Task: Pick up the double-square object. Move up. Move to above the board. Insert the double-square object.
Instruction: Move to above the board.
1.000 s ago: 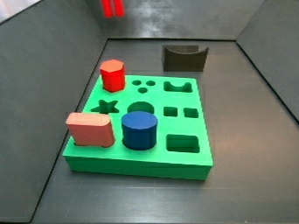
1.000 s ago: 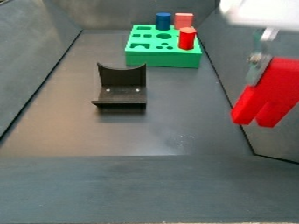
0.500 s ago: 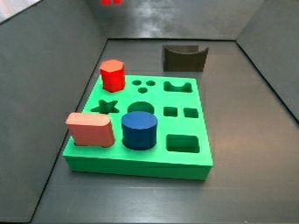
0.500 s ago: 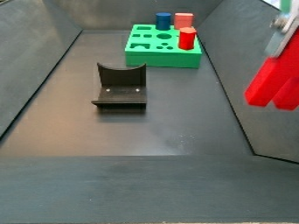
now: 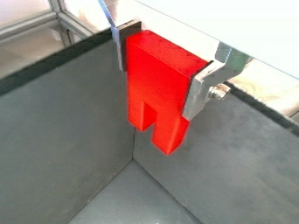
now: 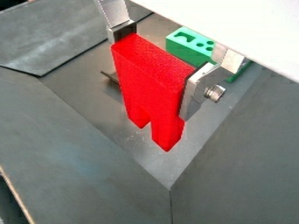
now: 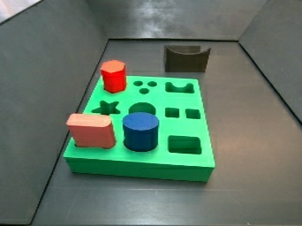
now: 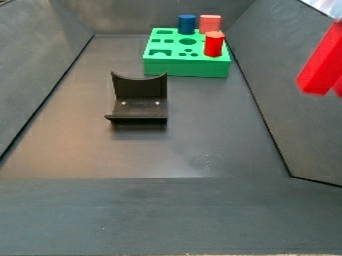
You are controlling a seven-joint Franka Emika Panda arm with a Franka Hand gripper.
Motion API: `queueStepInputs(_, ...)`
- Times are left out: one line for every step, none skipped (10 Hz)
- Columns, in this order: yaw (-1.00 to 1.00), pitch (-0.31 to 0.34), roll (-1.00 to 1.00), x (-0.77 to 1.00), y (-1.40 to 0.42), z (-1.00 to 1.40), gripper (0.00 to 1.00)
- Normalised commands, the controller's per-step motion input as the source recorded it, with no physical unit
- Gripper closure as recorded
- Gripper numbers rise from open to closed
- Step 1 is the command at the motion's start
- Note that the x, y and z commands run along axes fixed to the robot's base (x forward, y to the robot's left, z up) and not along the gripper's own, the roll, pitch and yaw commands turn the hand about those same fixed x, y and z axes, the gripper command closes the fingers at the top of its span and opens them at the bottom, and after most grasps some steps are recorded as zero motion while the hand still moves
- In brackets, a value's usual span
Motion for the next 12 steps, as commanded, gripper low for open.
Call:
queueStepInputs(0.03, 0.087, 0.07, -0.02, -0.01, 0.41, 1.00)
queueStepInputs(0.03, 0.086, 0.06, -0.02, -0.01, 0.28, 1.00)
queueStepInputs(0.05, 0.635, -0.03, 0.30, -1.00, 0.11, 1.00)
queueStepInputs(0.05, 0.603, -0.01, 0.30, -1.00, 0.10, 1.00)
queueStepInputs(0.04, 0.442, -0.02, 0.31, -1.00, 0.11, 1.00)
queueStepInputs(0.02, 0.345, -0.05, 0.31, -1.00, 0.11, 1.00)
queueStepInputs(0.02, 0.208, -0.05, 0.32, -1.00, 0.11, 1.00)
queueStepInputs(0.01, 0.144, -0.02, 0.32, -1.00, 0.11, 1.00)
queueStepInputs(0.01, 0.120, -0.01, 0.32, -1.00, 0.11, 1.00)
queueStepInputs(0.01, 0.111, -0.02, 0.33, -1.00, 0.12, 1.00)
queueStepInputs(0.01, 0.110, -0.01, 0.33, -1.00, 0.12, 1.00)
queueStepInputs(0.01, 0.117, -0.01, 0.34, -1.00, 0.12, 1.00)
